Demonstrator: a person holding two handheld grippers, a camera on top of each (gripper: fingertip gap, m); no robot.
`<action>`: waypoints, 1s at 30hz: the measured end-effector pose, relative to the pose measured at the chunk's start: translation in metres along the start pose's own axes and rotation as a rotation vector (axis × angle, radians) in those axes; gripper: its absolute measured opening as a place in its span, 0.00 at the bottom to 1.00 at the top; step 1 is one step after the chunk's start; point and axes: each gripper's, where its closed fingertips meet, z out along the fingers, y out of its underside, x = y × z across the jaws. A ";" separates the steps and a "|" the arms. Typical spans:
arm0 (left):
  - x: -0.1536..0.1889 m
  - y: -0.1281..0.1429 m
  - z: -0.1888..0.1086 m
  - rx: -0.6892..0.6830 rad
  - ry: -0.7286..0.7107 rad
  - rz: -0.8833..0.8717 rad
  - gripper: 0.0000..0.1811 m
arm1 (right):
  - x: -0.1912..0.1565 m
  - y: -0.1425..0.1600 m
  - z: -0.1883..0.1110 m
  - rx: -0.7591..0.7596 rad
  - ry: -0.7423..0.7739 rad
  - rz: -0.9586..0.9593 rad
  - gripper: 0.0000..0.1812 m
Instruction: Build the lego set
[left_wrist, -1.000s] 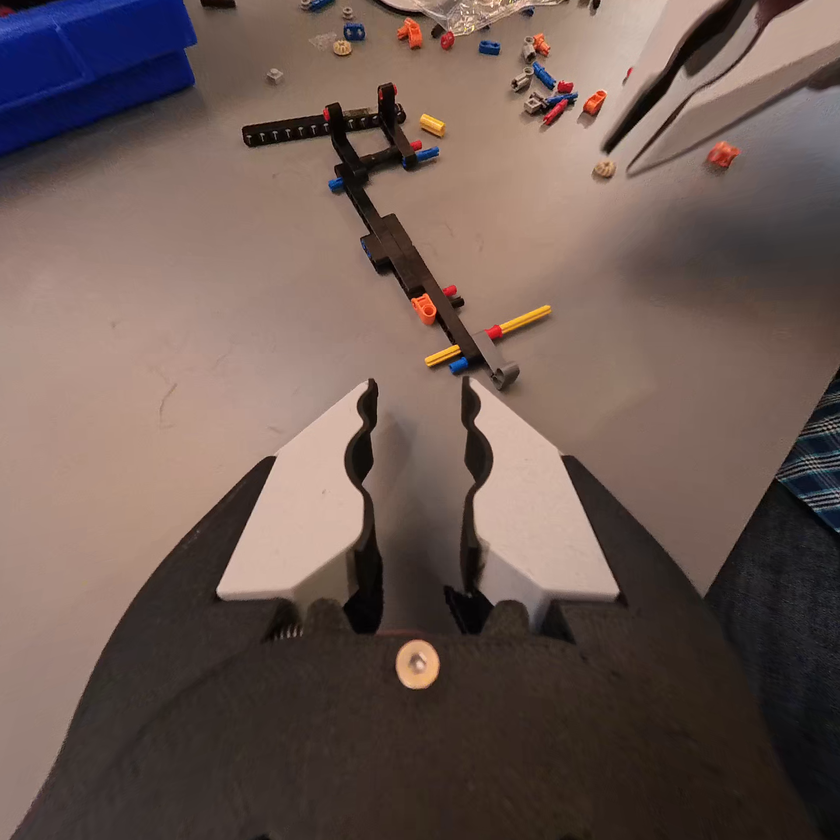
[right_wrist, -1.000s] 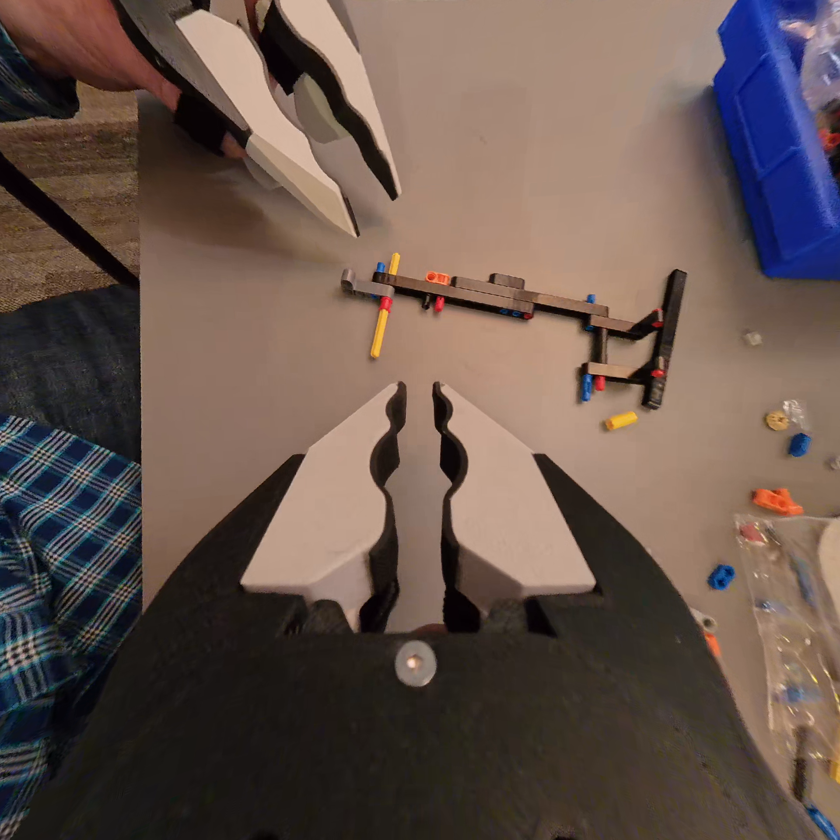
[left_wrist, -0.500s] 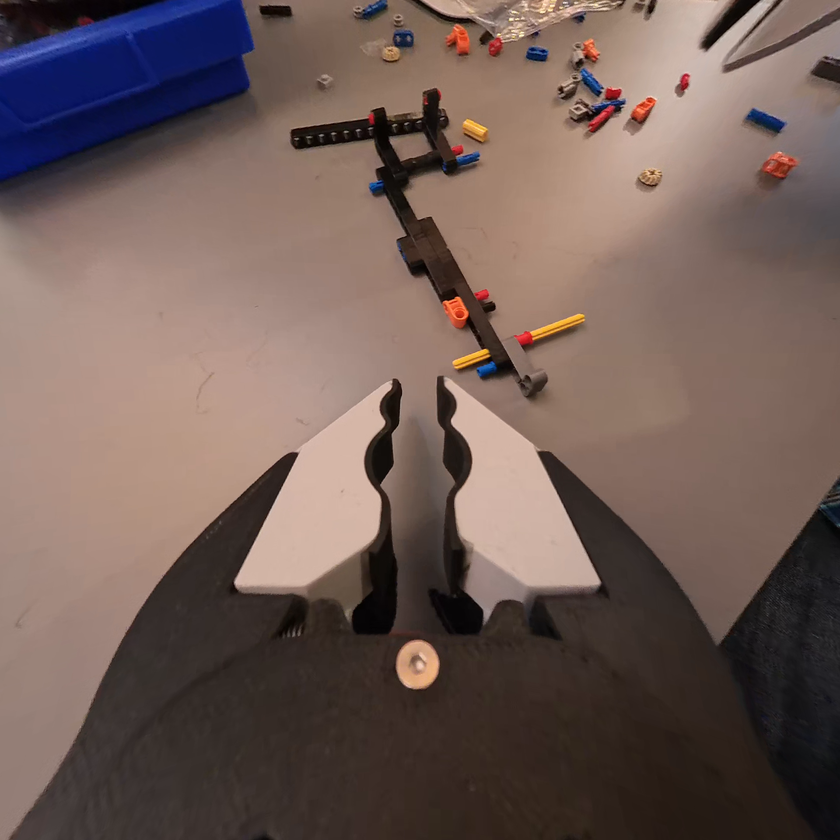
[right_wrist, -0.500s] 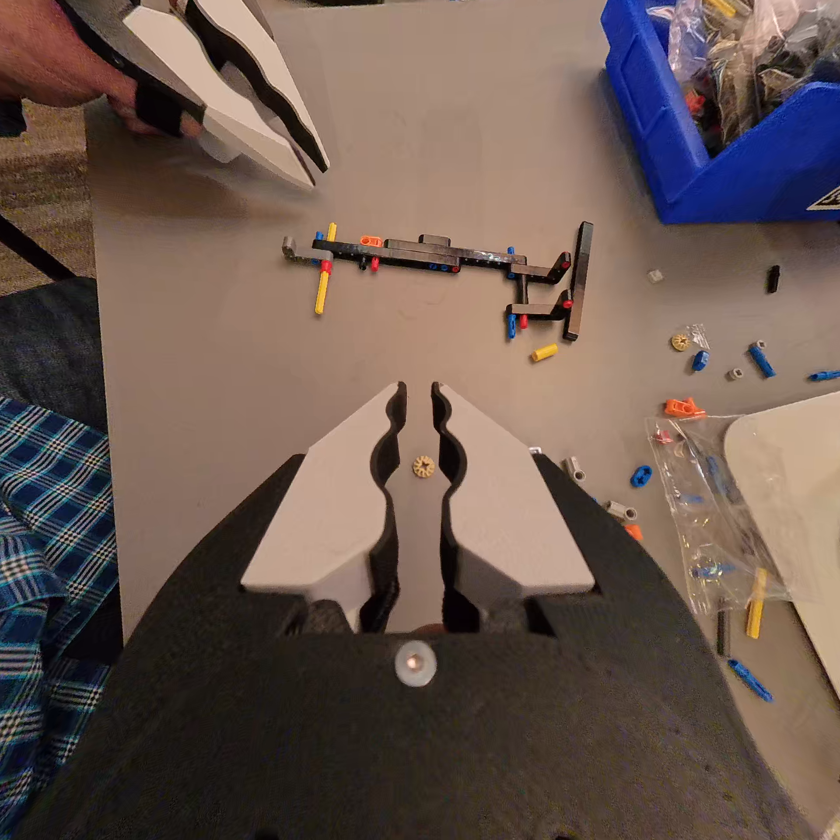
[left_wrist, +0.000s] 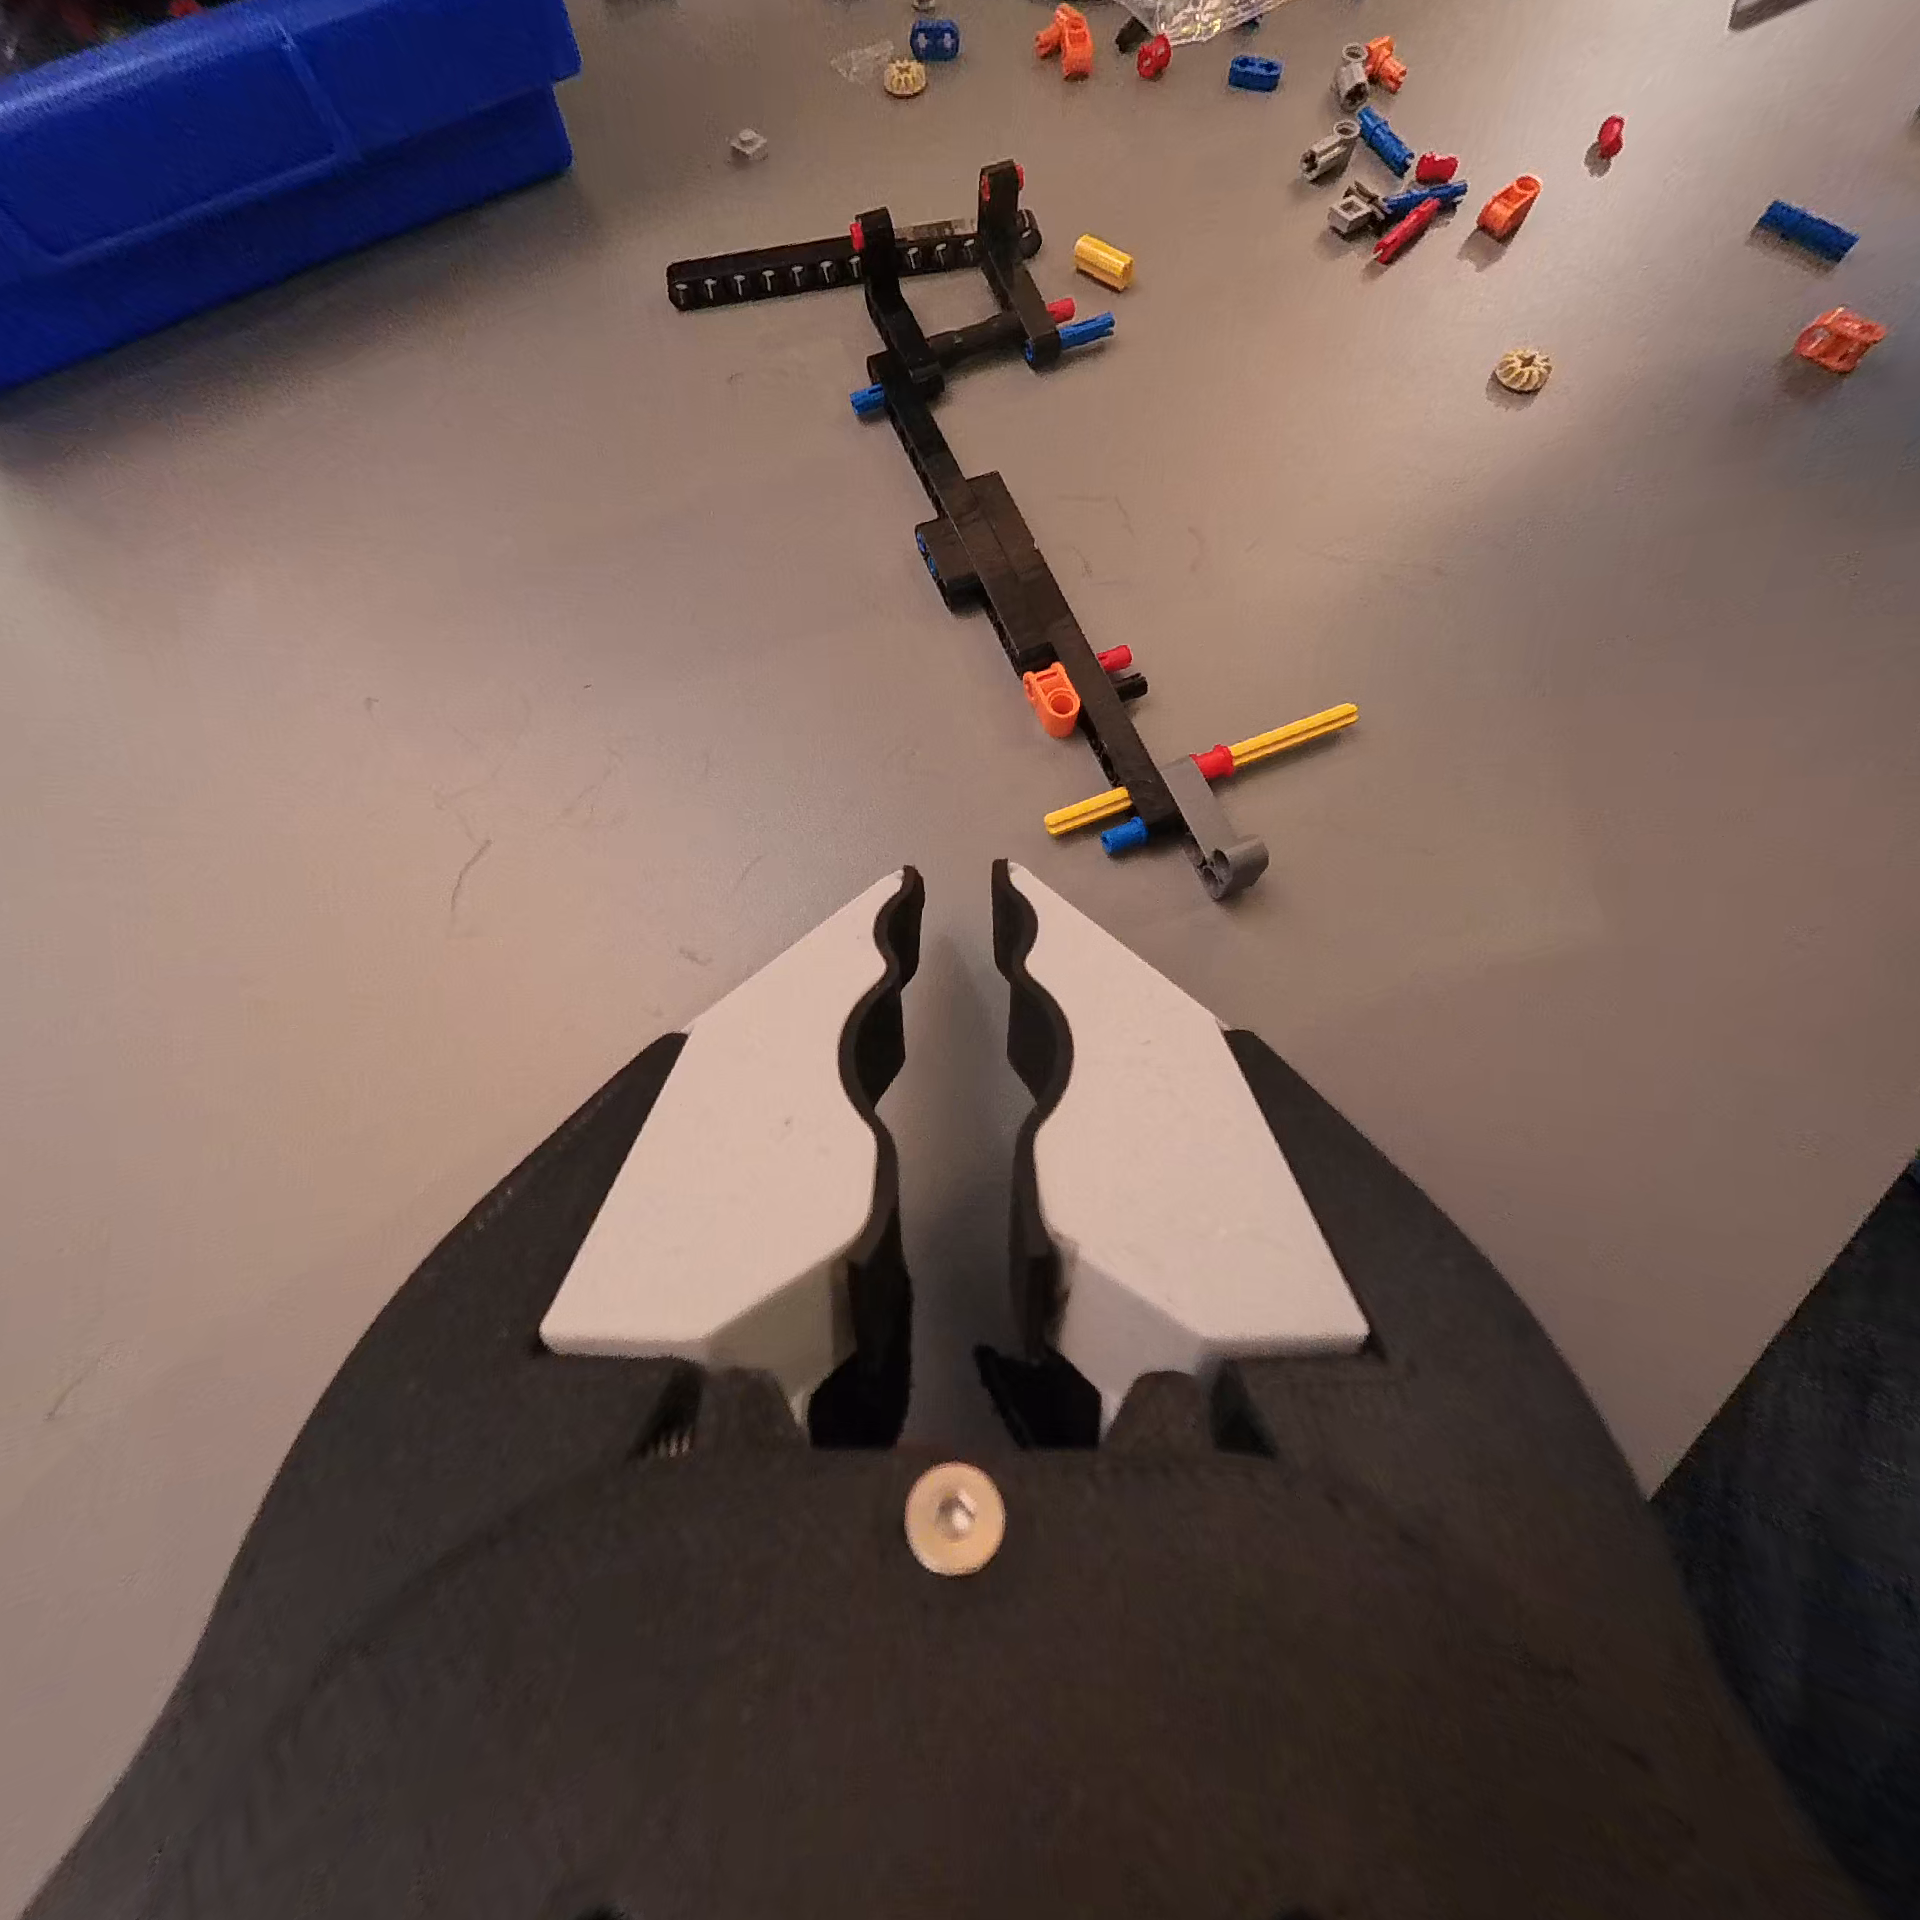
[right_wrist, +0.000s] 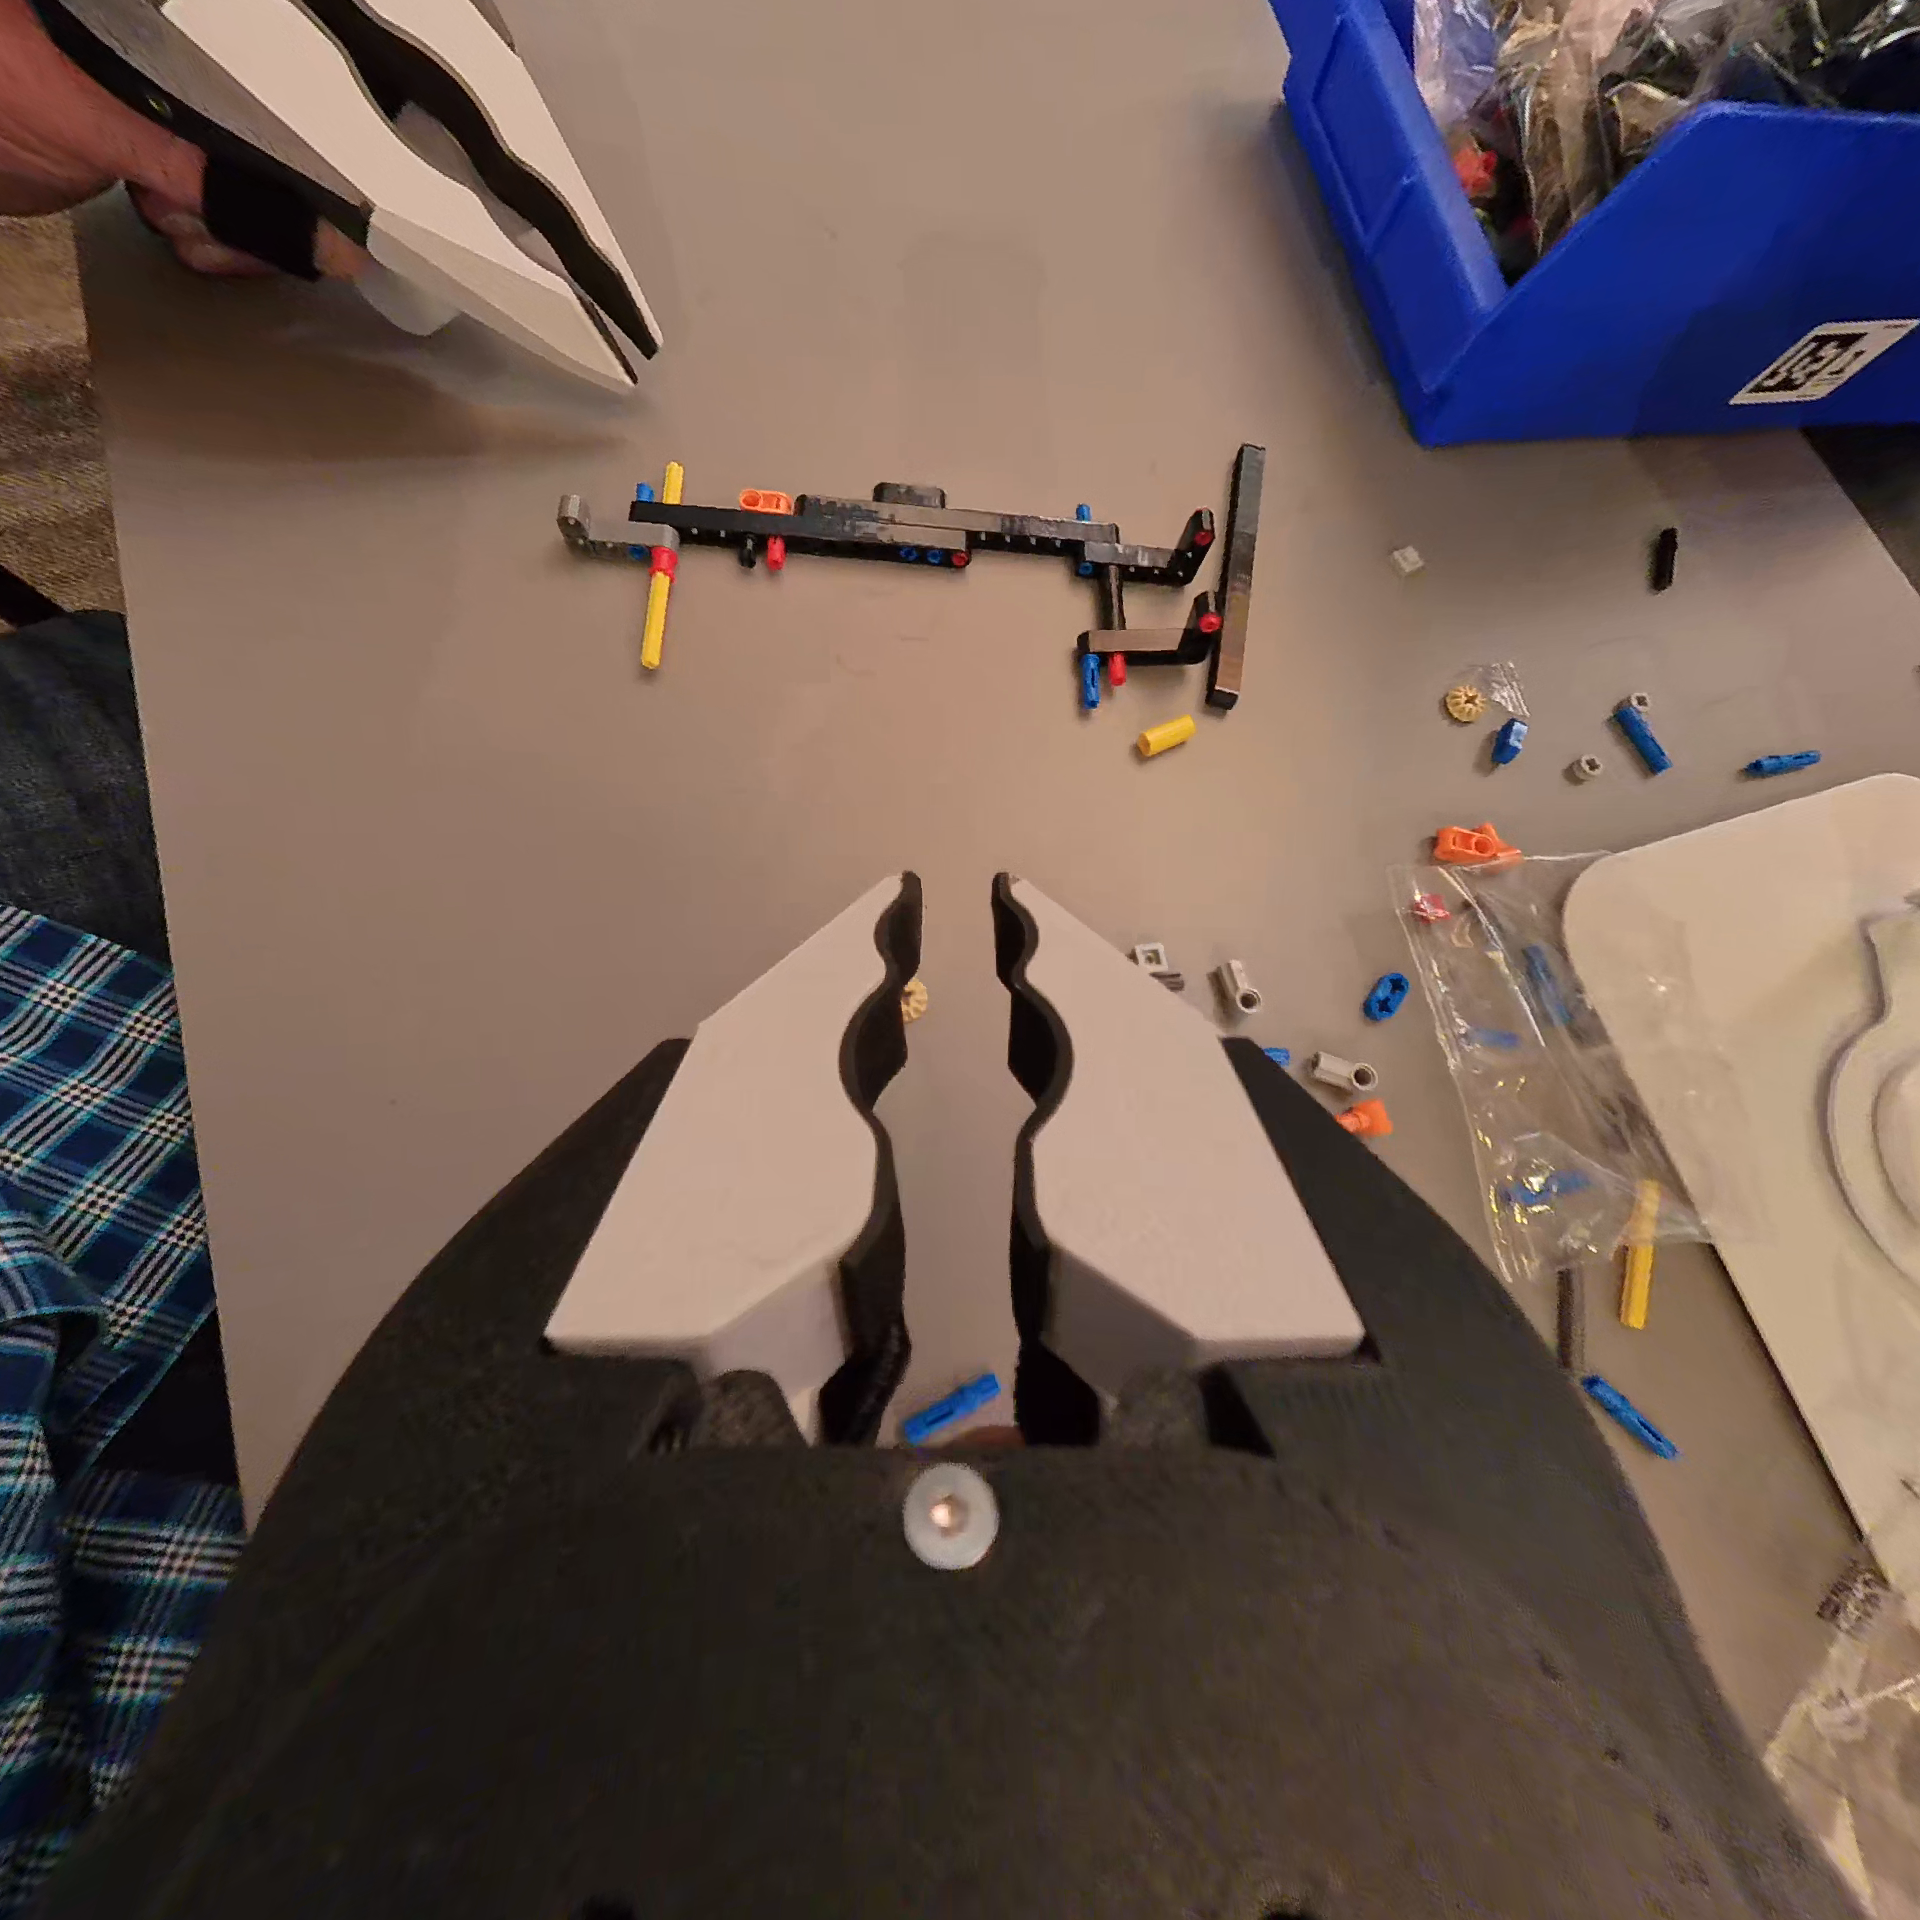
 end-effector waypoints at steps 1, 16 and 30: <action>0.000 0.000 0.000 -0.001 0.000 0.000 0.06 | 0.002 0.001 -0.001 -0.003 0.004 0.001 0.07; -0.001 0.001 0.001 -0.011 0.005 -0.013 0.06 | 0.066 0.050 -0.028 -0.156 0.104 0.069 0.14; -0.003 0.003 0.003 -0.030 -0.003 -0.030 0.07 | 0.071 0.061 0.022 -0.257 0.046 0.203 0.11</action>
